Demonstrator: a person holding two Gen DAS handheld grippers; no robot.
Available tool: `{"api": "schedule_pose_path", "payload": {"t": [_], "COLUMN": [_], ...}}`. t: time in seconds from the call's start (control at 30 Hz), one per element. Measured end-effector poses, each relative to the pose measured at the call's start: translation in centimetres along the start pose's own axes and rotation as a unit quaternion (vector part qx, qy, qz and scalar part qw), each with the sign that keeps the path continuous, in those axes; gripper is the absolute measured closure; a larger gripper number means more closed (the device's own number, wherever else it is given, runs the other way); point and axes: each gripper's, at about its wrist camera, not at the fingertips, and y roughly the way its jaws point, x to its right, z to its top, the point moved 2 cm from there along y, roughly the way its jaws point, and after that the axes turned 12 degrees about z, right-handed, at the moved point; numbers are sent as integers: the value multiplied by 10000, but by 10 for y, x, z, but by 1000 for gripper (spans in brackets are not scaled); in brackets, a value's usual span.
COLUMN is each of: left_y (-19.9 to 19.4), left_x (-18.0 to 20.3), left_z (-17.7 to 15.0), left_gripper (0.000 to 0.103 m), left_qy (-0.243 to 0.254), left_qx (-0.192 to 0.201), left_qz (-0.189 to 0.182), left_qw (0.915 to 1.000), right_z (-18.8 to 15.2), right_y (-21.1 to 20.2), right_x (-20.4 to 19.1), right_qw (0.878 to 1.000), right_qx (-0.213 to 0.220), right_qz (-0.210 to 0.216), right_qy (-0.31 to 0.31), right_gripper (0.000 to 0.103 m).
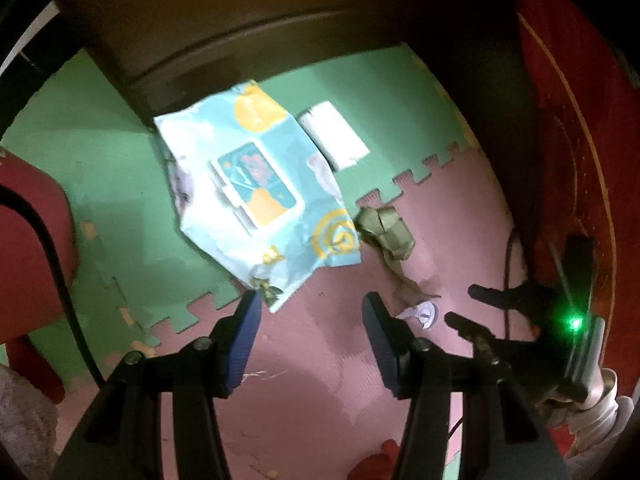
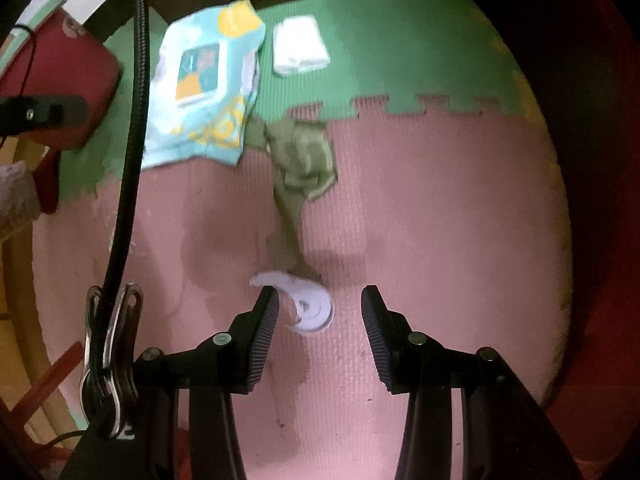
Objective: Collect trash
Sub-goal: 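Close the left tool on the green ribbon while the right tool grasps the white plastic piece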
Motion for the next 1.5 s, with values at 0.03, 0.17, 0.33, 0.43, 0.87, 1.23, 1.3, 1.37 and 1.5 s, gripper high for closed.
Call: {"api": "schedule_pose_path", "payload": {"t": [0.03,0.17,0.33,0.43,0.87,1.23,1.3,1.37,1.5], "left_y": [3,13,21,26,62,122,122,123,124], "left_x": [3,16,36,49,107,134,136,138,143], "left_z": [-1,-4,0,3,37,52,49,46,41], "left_gripper": [48,48,48,48,48,44,29,26,23], "left_qy": [36,135,279,380,973,1751,1774,1876,2200], "left_qx": [-27,-137,-176,-170,-44,-409,-351,-323,-251], "left_qz": [2,-14,-46,-48,49,396,171,196,283], "left_qw": [10000,9998,9994,9991,9952,9829,9834,9815,9748], "right_z": [-3,-12,-23,-29,-66,-80,-82,-82,-82], "right_y": [3,20,37,36,19,18,18,14,10], "right_x": [1,9,20,22,57,65,62,60,78], "right_qw": [10000,9997,9988,9985,9884,9813,9818,9812,9801], "right_qx": [-20,-116,-76,171,641,912,946,965,955], "right_qz": [1,-40,38,5,-190,210,147,146,179], "right_qy": [35,195,490,512,1364,1683,1643,1662,1730], "right_gripper": [69,80,87,93,100,100,100,100,100]}}
